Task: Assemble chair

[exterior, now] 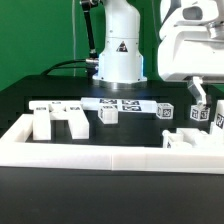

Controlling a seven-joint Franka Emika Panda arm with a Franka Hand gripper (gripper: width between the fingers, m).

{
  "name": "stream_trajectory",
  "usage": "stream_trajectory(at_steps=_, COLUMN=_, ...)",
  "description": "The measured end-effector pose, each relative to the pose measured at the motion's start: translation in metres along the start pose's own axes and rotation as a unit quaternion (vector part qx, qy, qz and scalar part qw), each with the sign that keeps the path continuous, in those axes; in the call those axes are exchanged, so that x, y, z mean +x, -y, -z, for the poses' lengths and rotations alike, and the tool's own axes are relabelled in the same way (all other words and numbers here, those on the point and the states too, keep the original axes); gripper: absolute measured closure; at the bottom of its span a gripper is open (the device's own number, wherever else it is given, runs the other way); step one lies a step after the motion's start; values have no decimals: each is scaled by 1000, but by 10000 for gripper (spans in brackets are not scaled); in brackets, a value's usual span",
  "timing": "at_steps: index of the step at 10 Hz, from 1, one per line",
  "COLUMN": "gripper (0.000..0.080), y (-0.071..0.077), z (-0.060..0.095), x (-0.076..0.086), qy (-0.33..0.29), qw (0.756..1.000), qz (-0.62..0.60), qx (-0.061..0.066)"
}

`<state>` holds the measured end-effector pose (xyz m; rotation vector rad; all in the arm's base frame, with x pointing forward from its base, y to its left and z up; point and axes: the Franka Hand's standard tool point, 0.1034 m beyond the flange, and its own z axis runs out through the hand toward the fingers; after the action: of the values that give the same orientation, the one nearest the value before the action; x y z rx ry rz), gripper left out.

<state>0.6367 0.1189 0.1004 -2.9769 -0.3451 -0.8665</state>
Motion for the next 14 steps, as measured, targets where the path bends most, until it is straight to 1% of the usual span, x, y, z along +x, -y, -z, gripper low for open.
stream_trajectory(at_steps=1, gripper=151, y=0, z=2, x=3, qy=9, qw=1000, qz=0, qx=2)
stream_trajectory(at_steps=3, gripper=151, y=1, z=0, x=1, qy=15, qw=1000, qz=0, qx=3)
stream_trajectory(at_steps=4, gripper=151, y=3, z=-1, x=-3, qy=37, qw=999, qz=0, qx=7)
stream_trajectory(at_steps=5, gripper=151, y=4, z=-2, x=-5, qy=73, qw=997, qz=0, qx=12)
stream_trajectory(at_steps=6, gripper=151, y=1, z=-5, x=-7, qy=117, qw=993, qz=-2, qx=16)
stream_trajectory(at_steps=7, gripper=151, y=-2, z=-7, x=-5, qy=166, qw=986, qz=-4, qx=21)
stream_trajectory(at_steps=8, gripper=151, y=-3, z=-9, x=-2, qy=188, qw=982, qz=-4, qx=24)
stream_trajectory(at_steps=9, gripper=151, y=-2, z=-8, x=-8, qy=236, qw=971, qz=-5, qx=30)
stream_trajectory(at_steps=11, gripper=151, y=2, z=-8, x=-8, qy=326, qw=945, qz=-9, qx=41)
stream_trajectory(at_steps=12, gripper=151, y=0, z=-16, x=4, qy=299, qw=954, qz=-9, qx=38)
stream_trajectory(at_steps=14, gripper=151, y=1, z=-18, x=2, qy=299, qw=954, qz=-9, qx=37)
